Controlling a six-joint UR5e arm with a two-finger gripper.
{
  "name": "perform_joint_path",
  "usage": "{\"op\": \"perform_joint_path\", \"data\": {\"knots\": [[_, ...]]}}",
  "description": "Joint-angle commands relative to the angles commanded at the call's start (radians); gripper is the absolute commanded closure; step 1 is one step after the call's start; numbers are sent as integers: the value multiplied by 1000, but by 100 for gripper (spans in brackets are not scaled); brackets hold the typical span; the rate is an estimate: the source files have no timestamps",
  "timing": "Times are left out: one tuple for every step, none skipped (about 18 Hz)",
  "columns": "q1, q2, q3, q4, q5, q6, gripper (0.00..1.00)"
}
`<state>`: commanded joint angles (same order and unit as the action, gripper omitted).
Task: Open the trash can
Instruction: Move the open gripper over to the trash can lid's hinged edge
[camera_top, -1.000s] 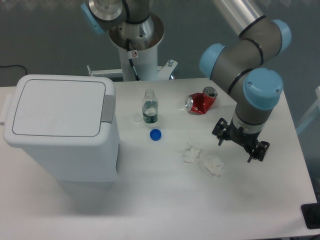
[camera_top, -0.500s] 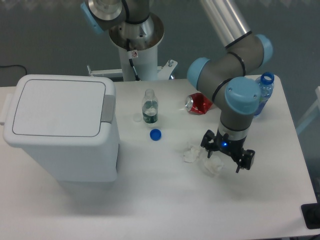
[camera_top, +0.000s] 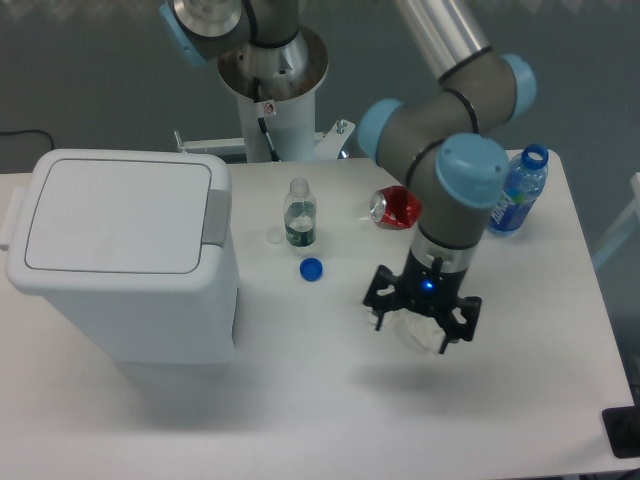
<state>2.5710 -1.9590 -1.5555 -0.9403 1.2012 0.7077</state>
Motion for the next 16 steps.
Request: {"op": "perform_joint_path", "data": {"knots": [[-5,11,0,-2,-8,-25,0],[-5,20,-2,-9,-18,-28,0],[-6,31,-2,-24,-25,-34,0],[-11,52,-2,-47,-32,-40,0],[-17,70,-2,-78,-44,-57,0],[-18,86,-2,-96,-63,-82,0],[-22,100,-3,-100,-86,-108,0],[-29,112,-3,-100,-104,-135,0],[-34,124,-3,-100,-121,-163,0],[-43,133,-5,-100,-129,-187,0],[-55,143,-6,-100,-130,-201,0],[-61,155,-9,-100,-130,-204,0],[-63,166,-14,-100,-132,-205,5],[-72,172,-18,-100,-138,-206,14],[-77,181,-18,-101,-146,-215,23],[-75,196,-18,-104,-153,-227,37]]}}
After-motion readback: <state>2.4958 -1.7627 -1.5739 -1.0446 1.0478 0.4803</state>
